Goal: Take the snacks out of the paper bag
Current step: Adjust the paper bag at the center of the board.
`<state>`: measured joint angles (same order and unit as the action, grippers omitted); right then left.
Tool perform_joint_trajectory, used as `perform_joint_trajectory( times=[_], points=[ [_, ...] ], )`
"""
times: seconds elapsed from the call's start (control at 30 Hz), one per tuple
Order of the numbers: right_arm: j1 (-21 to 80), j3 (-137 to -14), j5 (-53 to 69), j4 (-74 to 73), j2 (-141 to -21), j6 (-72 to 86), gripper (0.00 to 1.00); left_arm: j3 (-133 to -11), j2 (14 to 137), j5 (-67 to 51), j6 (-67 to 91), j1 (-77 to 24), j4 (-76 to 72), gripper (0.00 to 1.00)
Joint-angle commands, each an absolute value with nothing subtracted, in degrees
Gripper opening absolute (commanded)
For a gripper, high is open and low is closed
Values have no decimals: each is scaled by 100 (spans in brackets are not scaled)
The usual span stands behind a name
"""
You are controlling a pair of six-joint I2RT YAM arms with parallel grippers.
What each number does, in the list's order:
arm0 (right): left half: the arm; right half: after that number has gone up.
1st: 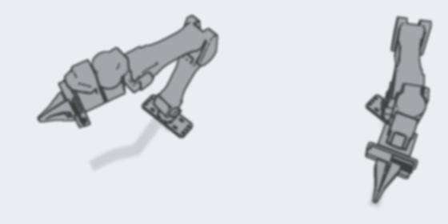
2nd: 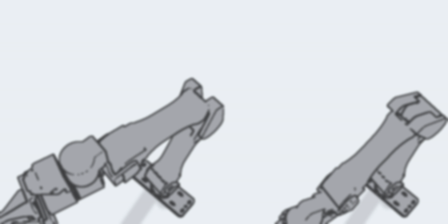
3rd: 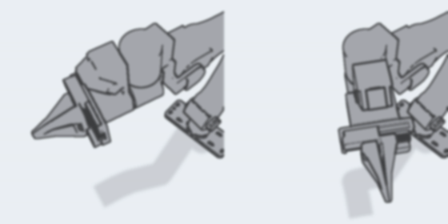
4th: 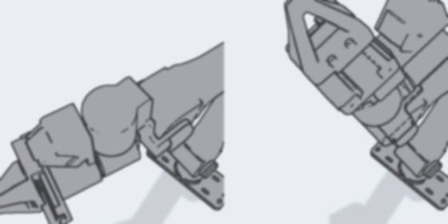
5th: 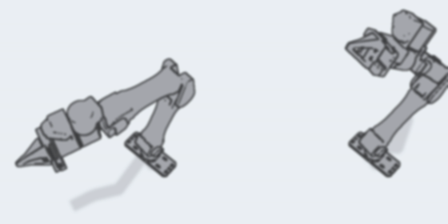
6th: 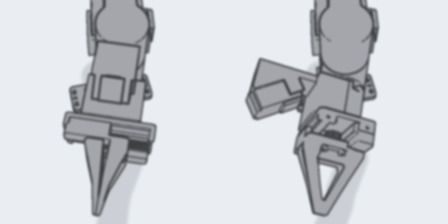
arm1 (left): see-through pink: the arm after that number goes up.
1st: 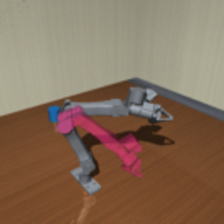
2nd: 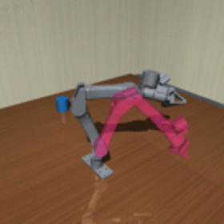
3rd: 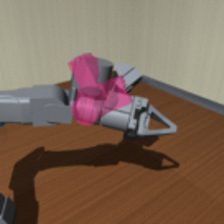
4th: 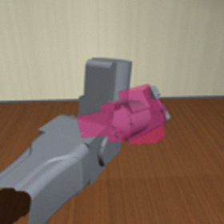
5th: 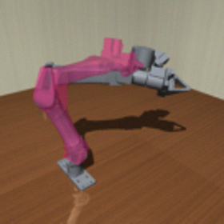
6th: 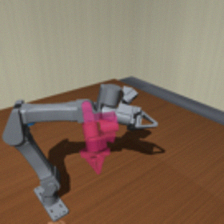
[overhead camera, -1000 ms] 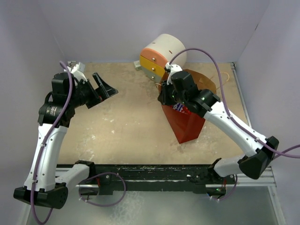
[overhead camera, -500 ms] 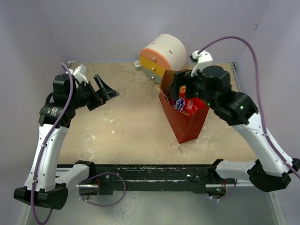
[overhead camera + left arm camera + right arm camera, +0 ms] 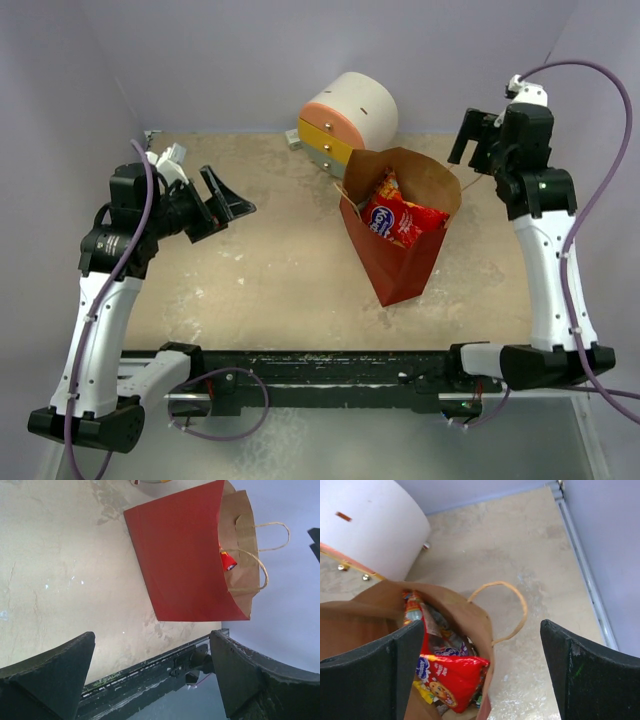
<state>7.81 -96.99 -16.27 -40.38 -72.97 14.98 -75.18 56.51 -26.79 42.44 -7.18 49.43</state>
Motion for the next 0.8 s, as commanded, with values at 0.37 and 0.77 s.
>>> perform_joint_trajectory(
  times=[0.37,0.77],
  points=[
    [-1228,-9106,1843,-3393,-7950,1549,85,-7968,5572,-3079,3591,-705,5512,99],
    [-1283,-9130,2934,-3061,-8350,1646,33,-7986,5739,-3233,3489,-703,5424,99]
  ],
)
